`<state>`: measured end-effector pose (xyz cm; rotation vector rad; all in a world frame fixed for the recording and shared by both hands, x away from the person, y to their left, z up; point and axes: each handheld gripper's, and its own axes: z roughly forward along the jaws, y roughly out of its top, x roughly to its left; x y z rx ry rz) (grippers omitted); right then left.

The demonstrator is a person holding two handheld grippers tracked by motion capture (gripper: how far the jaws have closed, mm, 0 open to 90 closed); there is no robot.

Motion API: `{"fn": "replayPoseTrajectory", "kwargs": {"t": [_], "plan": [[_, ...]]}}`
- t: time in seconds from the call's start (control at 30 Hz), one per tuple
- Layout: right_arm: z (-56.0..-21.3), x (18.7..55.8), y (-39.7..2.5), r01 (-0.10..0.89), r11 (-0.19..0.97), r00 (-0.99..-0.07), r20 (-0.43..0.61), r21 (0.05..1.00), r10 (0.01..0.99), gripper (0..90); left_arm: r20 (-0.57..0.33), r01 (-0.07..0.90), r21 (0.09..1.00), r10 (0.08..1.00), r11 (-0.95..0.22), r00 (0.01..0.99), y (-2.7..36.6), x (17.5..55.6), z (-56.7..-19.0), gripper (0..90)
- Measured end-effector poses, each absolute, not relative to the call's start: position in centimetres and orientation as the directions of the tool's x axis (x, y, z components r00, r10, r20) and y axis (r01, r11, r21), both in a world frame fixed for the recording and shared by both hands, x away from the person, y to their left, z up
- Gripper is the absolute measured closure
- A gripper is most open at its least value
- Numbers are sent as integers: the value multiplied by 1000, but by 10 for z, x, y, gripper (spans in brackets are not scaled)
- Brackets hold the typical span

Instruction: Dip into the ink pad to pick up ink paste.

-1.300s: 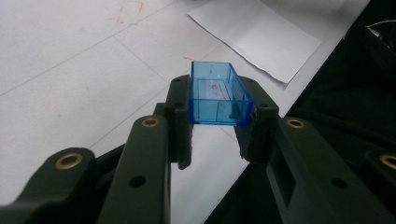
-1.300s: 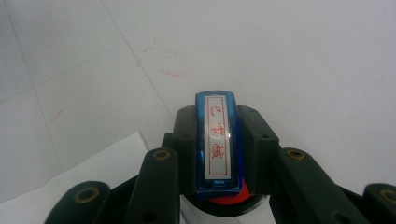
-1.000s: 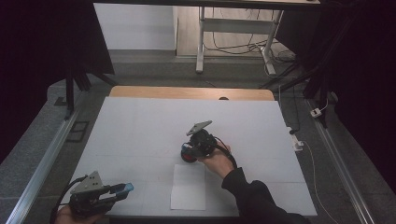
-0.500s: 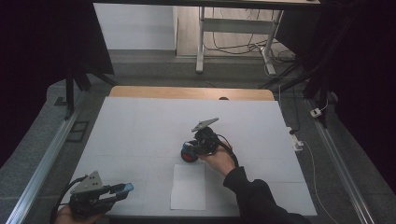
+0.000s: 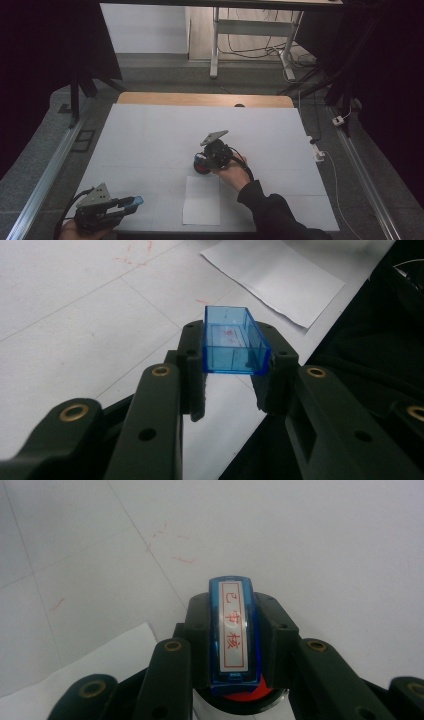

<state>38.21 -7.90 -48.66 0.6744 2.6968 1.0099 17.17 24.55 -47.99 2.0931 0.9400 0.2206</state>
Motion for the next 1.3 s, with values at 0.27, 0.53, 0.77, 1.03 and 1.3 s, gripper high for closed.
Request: {"fn": "replayPoseTrajectory", "kwargs": {"t": [0.27,0.53,0.77,1.03,1.3], "plan": [[-490,390,-87,394,618,-876,75,680,476,715,-159,547,740,688,-392,708,246,172,-480,681],[-491,392,-90,404,601,-875,99,690,474,712,-160,546,742,688,-390,708,246,171,-480,681],[-491,390,-89,389,604,-879,83,696,470,709,-161,545,742,686,-390,710,246,171,-480,681],[-490,386,-87,356,626,-888,41,694,459,705,-164,544,744,684,-387,711,247,171,-480,681],[-489,386,-87,343,636,-892,28,692,451,705,-170,546,745,684,-382,710,247,171,-480,681]]}}
